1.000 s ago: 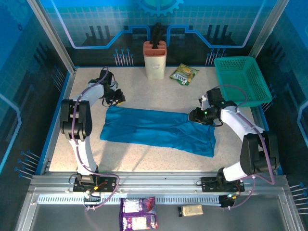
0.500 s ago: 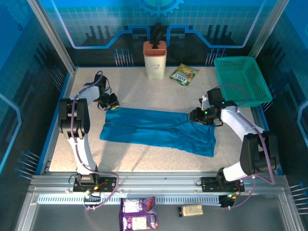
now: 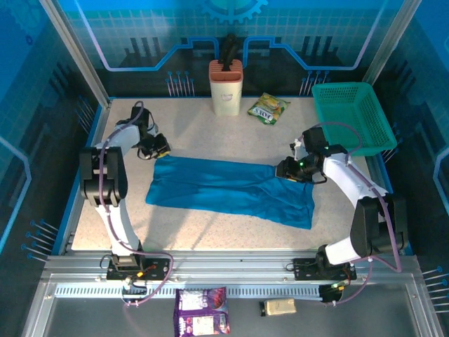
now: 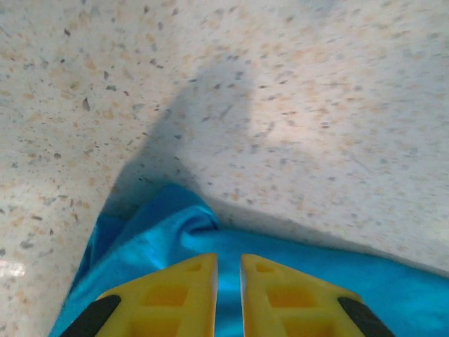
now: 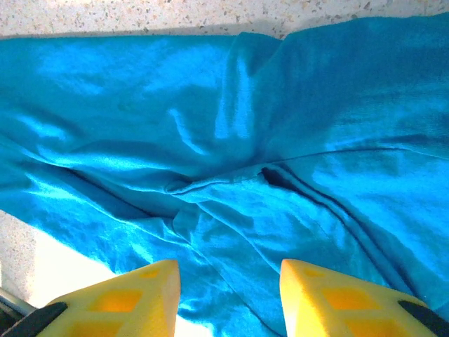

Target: Fold the inside-out t-shirt

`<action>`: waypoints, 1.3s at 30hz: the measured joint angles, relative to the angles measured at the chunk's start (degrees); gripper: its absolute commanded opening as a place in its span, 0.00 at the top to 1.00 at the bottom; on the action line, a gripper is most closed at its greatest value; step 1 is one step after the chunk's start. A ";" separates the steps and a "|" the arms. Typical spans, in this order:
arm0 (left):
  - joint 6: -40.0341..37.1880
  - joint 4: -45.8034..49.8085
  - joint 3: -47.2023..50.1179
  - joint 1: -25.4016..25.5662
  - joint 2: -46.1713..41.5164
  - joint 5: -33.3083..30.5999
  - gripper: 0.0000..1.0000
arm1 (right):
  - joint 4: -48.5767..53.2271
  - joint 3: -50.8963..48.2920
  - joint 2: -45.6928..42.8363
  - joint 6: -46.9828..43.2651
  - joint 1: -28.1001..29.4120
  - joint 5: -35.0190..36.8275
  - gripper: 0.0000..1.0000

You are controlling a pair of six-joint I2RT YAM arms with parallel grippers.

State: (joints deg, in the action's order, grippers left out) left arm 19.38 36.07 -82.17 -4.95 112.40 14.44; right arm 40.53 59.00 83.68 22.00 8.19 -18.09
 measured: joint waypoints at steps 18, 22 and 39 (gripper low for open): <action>6.54 -6.23 5.07 15.41 -14.53 1.49 0.79 | 6.95 9.51 0.26 -4.35 2.78 2.64 0.57; 8.13 -7.30 6.51 17.66 -14.56 2.19 0.79 | 7.10 10.21 0.26 -4.74 2.80 2.64 0.57; 12.33 -10.36 12.09 29.53 -15.19 3.65 0.80 | 9.81 14.53 10.43 -11.08 2.29 5.95 0.62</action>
State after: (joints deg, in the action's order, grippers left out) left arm 31.70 25.71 -70.08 24.58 97.21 18.09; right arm 50.35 73.54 94.11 10.92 10.48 -12.14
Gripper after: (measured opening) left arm 0.203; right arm 0.391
